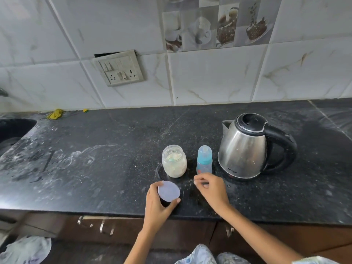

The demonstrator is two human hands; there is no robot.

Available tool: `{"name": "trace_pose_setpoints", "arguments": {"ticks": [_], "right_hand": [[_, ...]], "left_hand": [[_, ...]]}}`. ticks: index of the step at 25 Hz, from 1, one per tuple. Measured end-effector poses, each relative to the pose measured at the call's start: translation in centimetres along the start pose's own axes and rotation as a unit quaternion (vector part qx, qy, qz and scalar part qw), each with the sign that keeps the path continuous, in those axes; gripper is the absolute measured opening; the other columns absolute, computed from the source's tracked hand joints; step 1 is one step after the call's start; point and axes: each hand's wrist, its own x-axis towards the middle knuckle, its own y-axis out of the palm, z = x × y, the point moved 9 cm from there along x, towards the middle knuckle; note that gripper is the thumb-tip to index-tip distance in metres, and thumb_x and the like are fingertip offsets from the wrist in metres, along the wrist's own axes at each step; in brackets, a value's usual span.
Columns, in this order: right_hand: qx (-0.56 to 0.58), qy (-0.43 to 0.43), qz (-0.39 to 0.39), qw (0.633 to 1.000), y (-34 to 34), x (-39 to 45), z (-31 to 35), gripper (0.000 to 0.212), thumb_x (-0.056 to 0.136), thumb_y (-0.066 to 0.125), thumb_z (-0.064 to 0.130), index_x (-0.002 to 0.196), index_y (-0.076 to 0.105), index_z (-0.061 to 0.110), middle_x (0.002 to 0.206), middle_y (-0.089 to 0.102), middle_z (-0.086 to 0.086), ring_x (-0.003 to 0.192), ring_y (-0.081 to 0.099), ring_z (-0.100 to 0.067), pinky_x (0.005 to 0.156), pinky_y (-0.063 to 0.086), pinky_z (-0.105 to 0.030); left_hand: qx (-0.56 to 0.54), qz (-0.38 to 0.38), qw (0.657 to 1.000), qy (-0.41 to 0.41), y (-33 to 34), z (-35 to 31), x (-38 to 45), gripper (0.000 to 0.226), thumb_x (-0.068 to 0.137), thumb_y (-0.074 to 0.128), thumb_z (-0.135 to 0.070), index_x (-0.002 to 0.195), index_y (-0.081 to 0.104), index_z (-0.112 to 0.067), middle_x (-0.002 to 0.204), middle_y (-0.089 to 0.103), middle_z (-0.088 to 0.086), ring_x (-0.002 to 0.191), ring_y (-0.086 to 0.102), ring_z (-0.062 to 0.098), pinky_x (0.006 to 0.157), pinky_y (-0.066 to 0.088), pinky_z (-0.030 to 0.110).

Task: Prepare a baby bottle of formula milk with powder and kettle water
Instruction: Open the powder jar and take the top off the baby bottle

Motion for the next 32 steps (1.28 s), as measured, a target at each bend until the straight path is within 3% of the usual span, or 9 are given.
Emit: {"name": "trace_pose_setpoints", "arguments": {"ticks": [2, 5, 10, 14, 17, 19, 21, 23, 32], "right_hand": [[0.017, 0.007, -0.024, 1.0, -1.2, 0.0, -0.2, 0.012, 0.084, 0.073, 0.008, 0.093, 0.077, 0.015, 0.091, 0.076, 0.006, 0.082, 0.069, -0.002, 0.073, 0.058, -0.02], [0.028, 0.006, -0.057, 0.998, -2.5, -0.3, -0.9, 0.012, 0.084, 0.073, 0.004, 0.092, 0.076, 0.012, 0.09, 0.075, 0.002, 0.083, 0.069, -0.005, 0.067, 0.053, -0.009], [0.058, 0.014, -0.144, 0.988, -4.2, -0.6, -2.1, 0.033, 0.083, 0.075, 0.009, 0.113, 0.063, 0.009, 0.106, 0.062, -0.002, 0.094, 0.064, -0.012, 0.074, 0.058, -0.023], [0.068, 0.051, -0.107, 0.991, -2.7, 1.2, -3.4, 0.074, 0.077, 0.082, 0.02, 0.14, 0.043, 0.01, 0.135, 0.049, 0.003, 0.124, 0.049, -0.01, 0.102, 0.045, -0.03], [0.114, 0.028, -0.04, 0.992, -1.1, 3.0, -2.9, 0.077, 0.079, 0.079, 0.016, 0.144, 0.039, 0.013, 0.146, 0.047, 0.001, 0.136, 0.043, -0.01, 0.111, 0.038, -0.033], [0.131, 0.007, -0.011, 0.991, -0.9, 4.0, -2.5, 0.062, 0.084, 0.072, 0.01, 0.138, 0.045, 0.025, 0.136, 0.056, 0.007, 0.128, 0.05, -0.003, 0.108, 0.042, -0.031], [0.129, 0.01, 0.0, 0.992, -0.9, 4.6, -2.8, 0.054, 0.085, 0.067, 0.009, 0.128, 0.049, 0.035, 0.128, 0.06, 0.009, 0.122, 0.054, -0.004, 0.105, 0.045, -0.034], [0.132, 0.012, 0.01, 0.991, -0.5, 4.9, -3.2, 0.05, 0.085, 0.065, 0.011, 0.129, 0.05, 0.029, 0.126, 0.06, 0.006, 0.12, 0.055, -0.007, 0.103, 0.046, -0.035], [0.112, 0.004, -0.061, 0.992, -0.5, 4.7, -2.6, 0.039, 0.073, 0.076, 0.019, 0.104, 0.053, 0.015, 0.101, 0.059, 0.004, 0.09, 0.057, -0.002, 0.073, 0.043, -0.011]], "left_hand": [[0.079, -0.011, 0.997, 0.019, 0.4, 0.7, 0.1, 0.066, 0.066, 0.068, -0.06, 0.113, 0.039, -0.024, 0.117, 0.051, -0.007, 0.111, 0.043, 0.01, 0.106, 0.032, 0.045], [0.16, -0.014, 0.986, 0.034, 0.2, 0.7, 0.4, 0.077, 0.067, 0.063, -0.067, 0.121, 0.042, -0.017, 0.125, 0.052, -0.001, 0.122, 0.045, 0.018, 0.115, 0.014, 0.042], [0.059, -0.062, 0.99, 0.112, -0.2, -6.5, 0.6, 0.046, 0.086, 0.058, -0.049, 0.12, 0.042, -0.022, 0.118, 0.05, -0.005, 0.109, 0.047, 0.01, 0.094, 0.039, 0.027], [-0.01, 0.032, 0.979, 0.199, 3.9, -13.3, 4.4, 0.064, 0.086, 0.066, -0.023, 0.138, 0.027, -0.025, 0.145, 0.034, -0.001, 0.138, 0.025, 0.008, 0.112, 0.022, 0.02], [0.076, 0.127, 0.97, 0.192, 7.5, -14.4, 8.5, 0.086, 0.082, 0.064, -0.01, 0.146, 0.011, -0.034, 0.155, 0.019, 0.002, 0.145, 0.007, 0.016, 0.118, 0.001, 0.038], [0.07, 0.164, 0.967, 0.183, 8.4, -13.9, 10.4, 0.087, 0.077, 0.064, -0.001, 0.144, 0.022, -0.037, 0.148, 0.035, 0.004, 0.139, 0.027, 0.021, 0.117, 0.016, 0.039], [0.027, 0.183, 0.966, 0.182, 8.5, -13.6, 11.5, 0.08, 0.073, 0.066, 0.002, 0.137, 0.038, -0.039, 0.131, 0.05, 0.0, 0.12, 0.048, 0.016, 0.099, 0.035, 0.015], [0.023, 0.182, 0.966, 0.185, 8.3, -13.6, 11.9, 0.074, 0.071, 0.072, -0.003, 0.129, 0.047, -0.041, 0.117, 0.057, -0.004, 0.104, 0.055, 0.011, 0.082, 0.035, 0.003], [0.092, 0.004, 0.991, 0.1, 6.8, -13.4, 10.9, 0.056, 0.068, 0.077, -0.019, 0.119, 0.055, -0.027, 0.096, 0.059, 0.004, 0.083, 0.056, 0.023, 0.072, 0.043, 0.029]]}}
